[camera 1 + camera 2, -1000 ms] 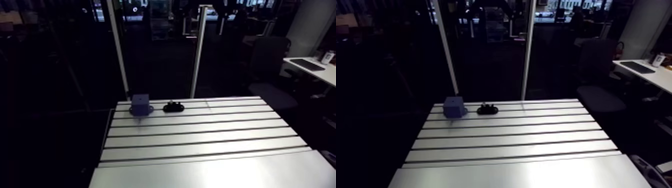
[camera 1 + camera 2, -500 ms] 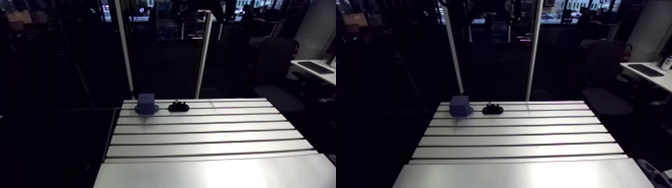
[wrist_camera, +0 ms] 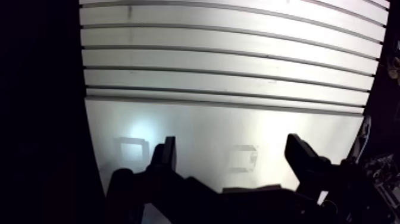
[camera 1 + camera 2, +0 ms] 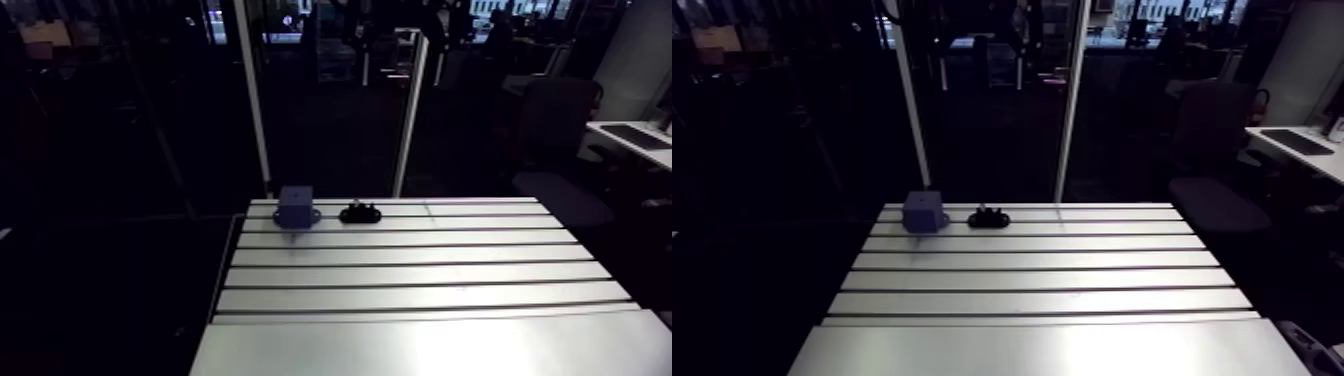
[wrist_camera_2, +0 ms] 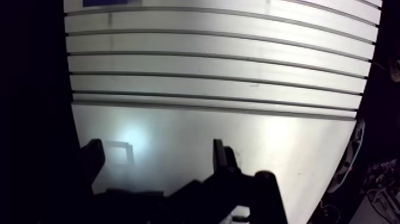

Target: Pick up the M10 bolt and insert it into the hole until fully seated.

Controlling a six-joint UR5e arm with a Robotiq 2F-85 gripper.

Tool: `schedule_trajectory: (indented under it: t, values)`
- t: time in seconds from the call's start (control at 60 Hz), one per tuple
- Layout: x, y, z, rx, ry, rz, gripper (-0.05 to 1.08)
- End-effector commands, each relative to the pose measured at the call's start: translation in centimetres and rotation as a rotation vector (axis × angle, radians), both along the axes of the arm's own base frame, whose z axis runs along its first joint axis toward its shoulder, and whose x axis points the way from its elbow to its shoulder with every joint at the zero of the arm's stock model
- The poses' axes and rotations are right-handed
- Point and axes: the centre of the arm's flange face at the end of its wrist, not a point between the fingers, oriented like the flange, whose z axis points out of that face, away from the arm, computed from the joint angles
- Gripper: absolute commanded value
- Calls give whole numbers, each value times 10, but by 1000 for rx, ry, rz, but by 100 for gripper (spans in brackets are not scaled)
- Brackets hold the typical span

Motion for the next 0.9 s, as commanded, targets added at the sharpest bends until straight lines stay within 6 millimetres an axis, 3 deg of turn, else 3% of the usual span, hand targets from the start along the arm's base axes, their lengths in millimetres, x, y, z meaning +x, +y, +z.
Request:
schedule_trajectory:
  t: [0.017, 0.15, 0.433, 0.9]
  values:
    - [-7, -10, -17, 2, 54, 31, 0]
    - [-14, -15, -31, 5, 108, 42, 0]
    - [-36, -28, -82, 7, 108, 64, 0]
    - [-55, -26, -137, 8, 255, 41, 0]
